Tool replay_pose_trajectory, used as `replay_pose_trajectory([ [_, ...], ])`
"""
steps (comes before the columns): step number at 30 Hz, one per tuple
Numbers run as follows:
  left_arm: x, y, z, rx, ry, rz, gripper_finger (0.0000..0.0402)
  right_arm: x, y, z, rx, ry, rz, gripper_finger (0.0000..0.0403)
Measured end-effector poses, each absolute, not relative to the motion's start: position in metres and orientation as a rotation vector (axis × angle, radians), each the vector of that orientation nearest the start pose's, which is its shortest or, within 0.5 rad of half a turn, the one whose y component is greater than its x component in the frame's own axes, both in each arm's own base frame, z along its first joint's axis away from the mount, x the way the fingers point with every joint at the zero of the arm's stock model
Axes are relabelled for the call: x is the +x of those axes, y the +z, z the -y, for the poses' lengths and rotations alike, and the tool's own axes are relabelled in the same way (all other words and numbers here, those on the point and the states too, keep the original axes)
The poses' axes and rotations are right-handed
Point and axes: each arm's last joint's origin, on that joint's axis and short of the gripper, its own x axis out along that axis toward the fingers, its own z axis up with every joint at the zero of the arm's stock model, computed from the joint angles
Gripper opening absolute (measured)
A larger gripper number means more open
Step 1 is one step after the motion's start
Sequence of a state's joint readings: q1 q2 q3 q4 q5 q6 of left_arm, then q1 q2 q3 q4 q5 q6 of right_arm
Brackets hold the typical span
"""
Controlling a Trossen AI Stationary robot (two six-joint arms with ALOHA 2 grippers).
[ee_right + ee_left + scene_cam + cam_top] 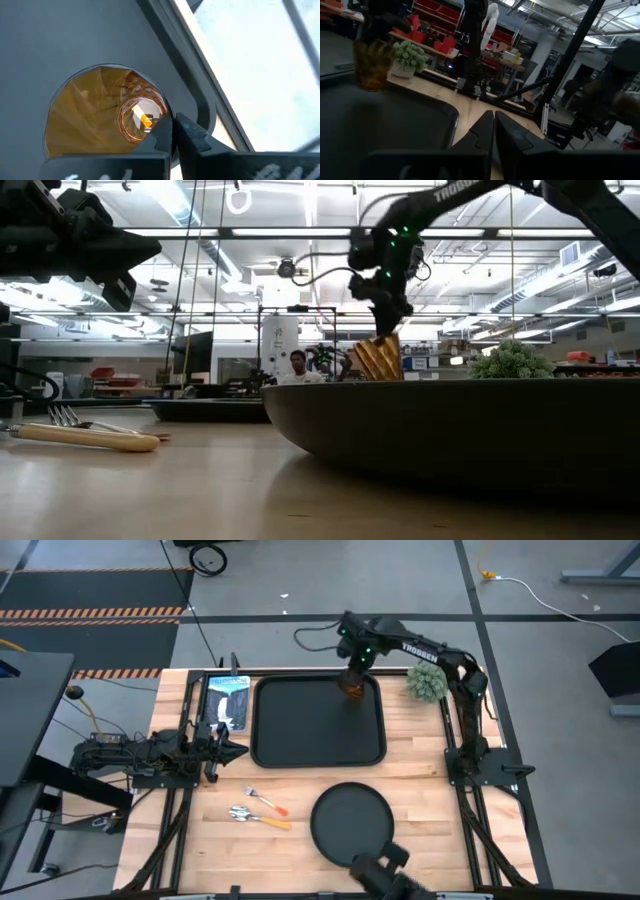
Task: Pick and place plate/cup/fork/spoon on tray
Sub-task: Put the brown cup on the top right corner of the black tray
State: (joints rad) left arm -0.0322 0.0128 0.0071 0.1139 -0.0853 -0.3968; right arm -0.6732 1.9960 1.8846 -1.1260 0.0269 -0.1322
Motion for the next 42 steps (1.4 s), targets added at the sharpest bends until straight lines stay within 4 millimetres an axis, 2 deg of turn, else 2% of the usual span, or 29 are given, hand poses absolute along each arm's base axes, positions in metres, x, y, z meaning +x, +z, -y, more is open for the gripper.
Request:
replay_pose_trajectory([
  [4, 0.097, 0.176, 0.001, -0.414, 0.03, 0.117, 0.0023, 0.304, 0.277, 0.276, 0.349, -0.526, -1.151, 0.0015],
  [8, 0.097, 0.176, 0.001, -0.421, 0.031, 0.116, 0.0023, 0.289, 0.271, 0.285, 0.366, -0.526, -1.109, 0.0015],
  [14, 0.097, 0.176, 0.001, -0.422, 0.03, 0.115, 0.0023, 0.267, 0.254, 0.287, 0.403, -0.515, -1.112, 0.0015],
  [25, 0.097, 0.176, 0.001, -0.422, 0.031, 0.114, 0.0023, 0.242, 0.25, 0.287, 0.384, -0.556, -0.992, 0.0016],
  [30, 0.097, 0.176, 0.001, -0.422, 0.031, 0.115, 0.0023, 0.236, 0.246, 0.289, 0.416, -0.573, -1.004, 0.0016],
  [42, 0.097, 0.176, 0.001, -0.422, 0.031, 0.115, 0.0023, 0.236, 0.244, 0.289, 0.441, -0.569, -1.001, 0.002],
])
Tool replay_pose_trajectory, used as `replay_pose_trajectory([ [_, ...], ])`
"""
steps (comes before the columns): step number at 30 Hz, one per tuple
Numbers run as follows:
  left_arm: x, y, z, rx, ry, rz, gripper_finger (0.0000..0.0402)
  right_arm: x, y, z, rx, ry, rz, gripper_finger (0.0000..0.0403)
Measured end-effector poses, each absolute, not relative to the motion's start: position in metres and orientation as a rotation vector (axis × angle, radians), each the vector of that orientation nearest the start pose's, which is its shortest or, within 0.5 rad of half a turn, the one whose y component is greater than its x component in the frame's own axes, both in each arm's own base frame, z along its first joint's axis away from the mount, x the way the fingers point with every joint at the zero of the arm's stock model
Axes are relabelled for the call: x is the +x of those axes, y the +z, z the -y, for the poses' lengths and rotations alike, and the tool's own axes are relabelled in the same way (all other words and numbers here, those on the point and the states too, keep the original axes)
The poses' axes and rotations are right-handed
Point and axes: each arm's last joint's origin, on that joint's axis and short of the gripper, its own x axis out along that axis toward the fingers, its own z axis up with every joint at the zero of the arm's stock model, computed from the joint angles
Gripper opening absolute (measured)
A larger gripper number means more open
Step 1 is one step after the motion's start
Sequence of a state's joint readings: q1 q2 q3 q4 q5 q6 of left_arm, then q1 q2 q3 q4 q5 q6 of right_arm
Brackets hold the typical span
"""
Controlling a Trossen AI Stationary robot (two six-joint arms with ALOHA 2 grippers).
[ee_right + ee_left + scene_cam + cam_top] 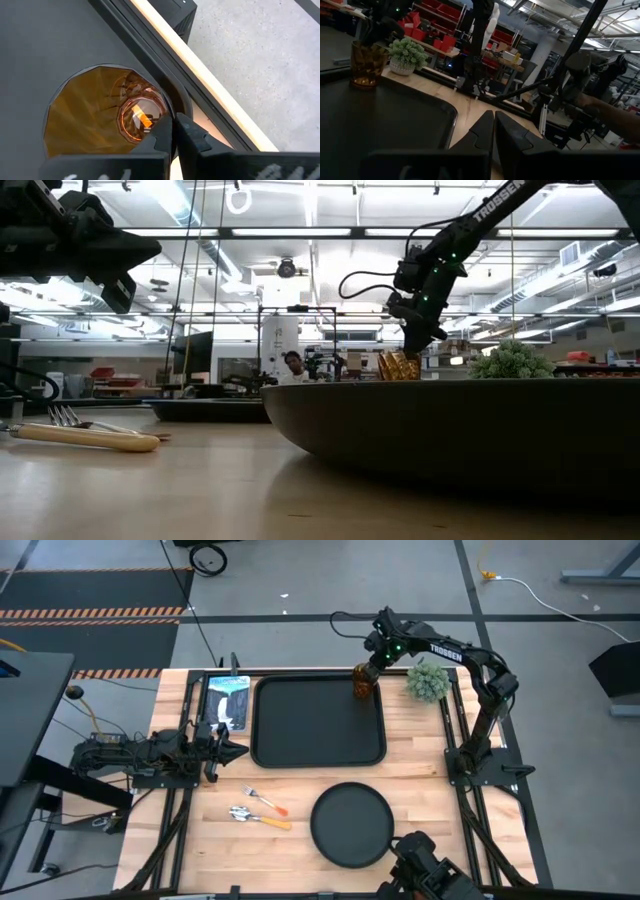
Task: Pick and place plate/cup/fork/spoon on tray
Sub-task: Put the brown cup on the top right corner of the black tray, then put the black plate on the black tray to the bottom of the brown cup
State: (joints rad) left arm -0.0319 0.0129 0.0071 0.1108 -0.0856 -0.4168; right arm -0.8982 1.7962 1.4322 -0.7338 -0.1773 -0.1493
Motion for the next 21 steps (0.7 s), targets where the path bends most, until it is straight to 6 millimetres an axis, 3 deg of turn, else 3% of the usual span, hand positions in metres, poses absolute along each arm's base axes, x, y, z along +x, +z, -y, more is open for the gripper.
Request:
replay_pose_trajectory([
  [21, 0.0975, 0.1756, 0.0006, -0.422, 0.031, 0.114, 0.0023, 0.236, 0.2437, 0.2894, 0.439, -0.625, -1.015, 0.0117],
])
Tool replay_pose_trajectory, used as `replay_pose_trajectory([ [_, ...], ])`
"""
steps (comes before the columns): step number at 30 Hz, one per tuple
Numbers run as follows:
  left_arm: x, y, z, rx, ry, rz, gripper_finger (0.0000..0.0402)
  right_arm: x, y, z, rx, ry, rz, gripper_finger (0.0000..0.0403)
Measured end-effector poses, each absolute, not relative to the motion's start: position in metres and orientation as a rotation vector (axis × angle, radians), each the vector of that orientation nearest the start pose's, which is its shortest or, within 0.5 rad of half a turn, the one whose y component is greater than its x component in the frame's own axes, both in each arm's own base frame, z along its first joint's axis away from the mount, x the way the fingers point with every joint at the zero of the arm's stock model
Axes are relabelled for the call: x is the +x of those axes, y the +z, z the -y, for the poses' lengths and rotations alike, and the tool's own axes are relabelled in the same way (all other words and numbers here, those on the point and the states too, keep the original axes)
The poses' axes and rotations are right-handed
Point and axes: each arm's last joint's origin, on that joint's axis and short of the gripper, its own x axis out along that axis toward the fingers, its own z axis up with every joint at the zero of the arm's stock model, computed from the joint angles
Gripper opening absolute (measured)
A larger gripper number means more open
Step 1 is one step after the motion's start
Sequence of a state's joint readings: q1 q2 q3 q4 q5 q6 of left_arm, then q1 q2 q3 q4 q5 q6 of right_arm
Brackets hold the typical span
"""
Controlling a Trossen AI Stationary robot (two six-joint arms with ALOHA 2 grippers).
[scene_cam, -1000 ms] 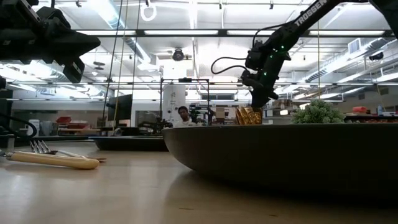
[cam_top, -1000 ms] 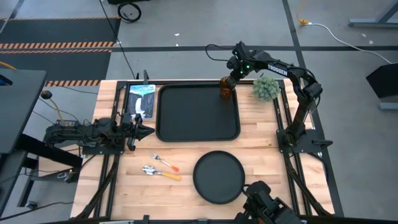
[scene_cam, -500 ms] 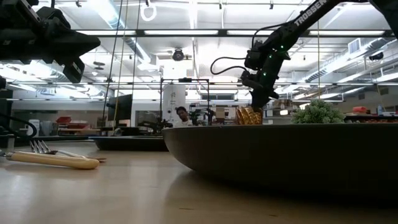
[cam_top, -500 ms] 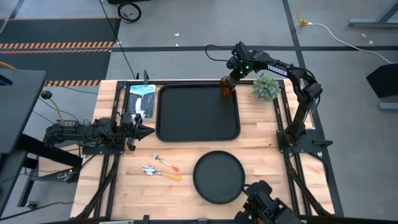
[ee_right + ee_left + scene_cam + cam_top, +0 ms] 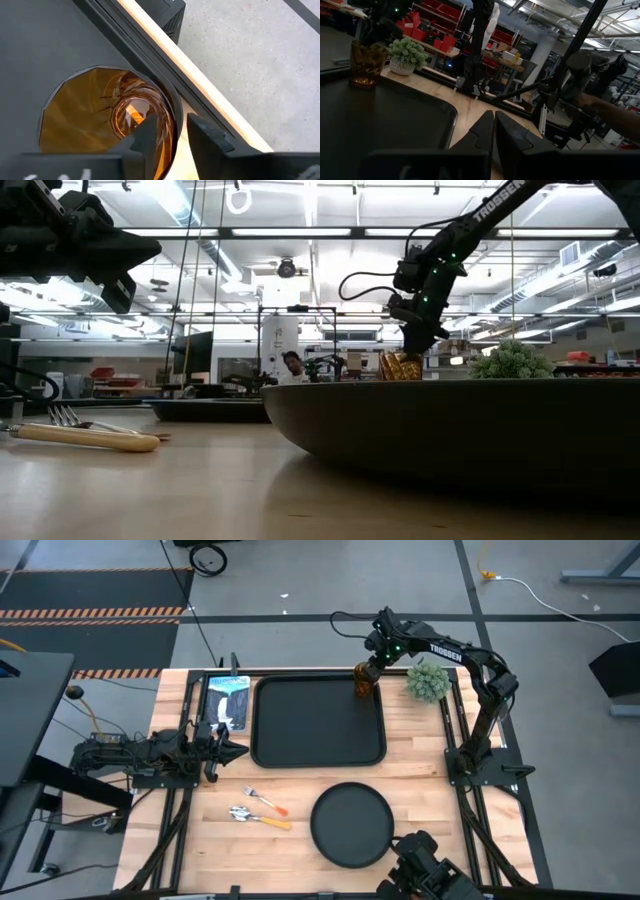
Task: Pick and place plate/cup/fork/spoon on tray
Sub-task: Put the black plate on the black tray to the bottom of the brown cup
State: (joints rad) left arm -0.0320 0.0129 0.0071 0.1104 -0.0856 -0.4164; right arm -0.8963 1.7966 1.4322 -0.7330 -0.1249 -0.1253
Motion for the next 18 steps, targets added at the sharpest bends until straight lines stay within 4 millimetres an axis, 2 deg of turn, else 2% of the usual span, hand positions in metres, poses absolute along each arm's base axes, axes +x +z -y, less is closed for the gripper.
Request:
replay_pose_trajectory([
  [4, 0.097, 0.176, 0.001, -0.422, 0.032, 0.114, 0.0023, 0.238, 0.248, 0.29, 0.445, -0.632, -1.005, 0.0143],
  [12, 0.098, 0.175, 0.001, -0.422, 0.032, 0.109, 0.0023, 0.248, 0.274, 0.284, 0.419, -0.617, -1.004, 0.0182],
  [18, 0.097, 0.175, 0.001, -0.422, 0.032, 0.108, 0.0023, 0.266, 0.294, 0.262, 0.352, -0.594, -1.069, 0.0193],
])
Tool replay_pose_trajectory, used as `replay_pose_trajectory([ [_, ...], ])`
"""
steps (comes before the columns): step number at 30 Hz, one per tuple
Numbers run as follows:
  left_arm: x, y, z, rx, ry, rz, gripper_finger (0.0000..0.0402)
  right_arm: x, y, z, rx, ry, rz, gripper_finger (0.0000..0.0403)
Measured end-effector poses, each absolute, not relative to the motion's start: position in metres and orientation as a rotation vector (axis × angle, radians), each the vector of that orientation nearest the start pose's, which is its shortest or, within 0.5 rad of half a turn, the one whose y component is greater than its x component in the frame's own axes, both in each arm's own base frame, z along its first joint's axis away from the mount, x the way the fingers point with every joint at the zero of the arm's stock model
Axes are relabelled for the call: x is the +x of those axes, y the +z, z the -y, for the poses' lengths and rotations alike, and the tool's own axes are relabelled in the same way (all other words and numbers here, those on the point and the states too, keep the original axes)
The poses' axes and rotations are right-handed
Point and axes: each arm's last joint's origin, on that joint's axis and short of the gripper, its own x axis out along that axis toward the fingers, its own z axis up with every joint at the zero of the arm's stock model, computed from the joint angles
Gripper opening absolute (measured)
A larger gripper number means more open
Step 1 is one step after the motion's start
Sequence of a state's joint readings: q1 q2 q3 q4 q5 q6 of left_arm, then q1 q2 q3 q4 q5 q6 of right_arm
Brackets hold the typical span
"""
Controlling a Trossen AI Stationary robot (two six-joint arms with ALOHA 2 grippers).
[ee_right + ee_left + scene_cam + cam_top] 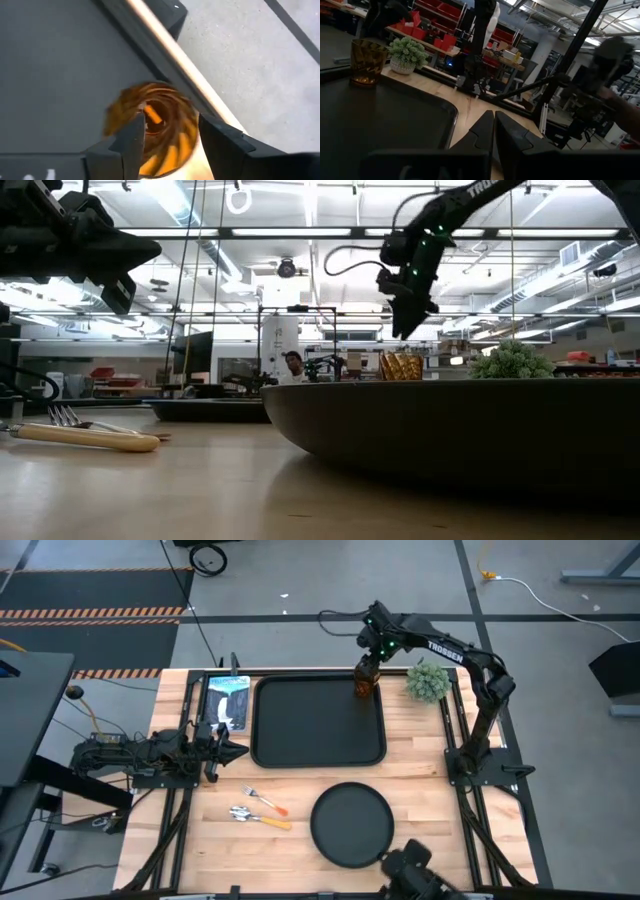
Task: Pick and place plate/cup/fork/spoon on tray
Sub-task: Put the black plate on the black tray to the bottom of the brown cup
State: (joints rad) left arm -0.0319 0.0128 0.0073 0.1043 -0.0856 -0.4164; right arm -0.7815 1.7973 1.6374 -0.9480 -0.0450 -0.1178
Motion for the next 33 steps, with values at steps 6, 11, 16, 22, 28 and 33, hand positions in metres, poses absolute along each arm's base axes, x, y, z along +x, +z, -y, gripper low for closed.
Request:
replay_pose_trajectory([
  [6, 0.098, 0.175, 0.001, -0.416, 0.033, 0.108, 0.0023, 0.304, 0.299, 0.218, 0.22, -0.461, -1.082, 0.0192],
  [11, 0.098, 0.175, 0.001, -0.415, 0.033, 0.108, 0.0023, 0.33, 0.299, 0.175, 0.131, -0.307, -1.093, 0.0192],
  [16, 0.098, 0.175, 0.001, -0.414, 0.033, 0.108, 0.0023, 0.349, 0.296, 0.133, 0.166, -0.168, -1.081, 0.0191],
  [22, 0.098, 0.175, 0.001, -0.413, 0.033, 0.108, 0.0023, 0.356, 0.27, 0.087, 0.249, -0.086, -1.168, 0.0177],
  [28, 0.098, 0.174, 0.001, -0.413, 0.034, 0.102, 0.0023, 0.351, 0.239, 0.045, 0.418, -0.086, -1.3, 0.0165],
  [33, 0.098, 0.174, 0.001, -0.413, 0.034, 0.101, 0.0023, 0.338, 0.217, 0.015, 0.512, -0.038, -1.451, 0.0164],
])
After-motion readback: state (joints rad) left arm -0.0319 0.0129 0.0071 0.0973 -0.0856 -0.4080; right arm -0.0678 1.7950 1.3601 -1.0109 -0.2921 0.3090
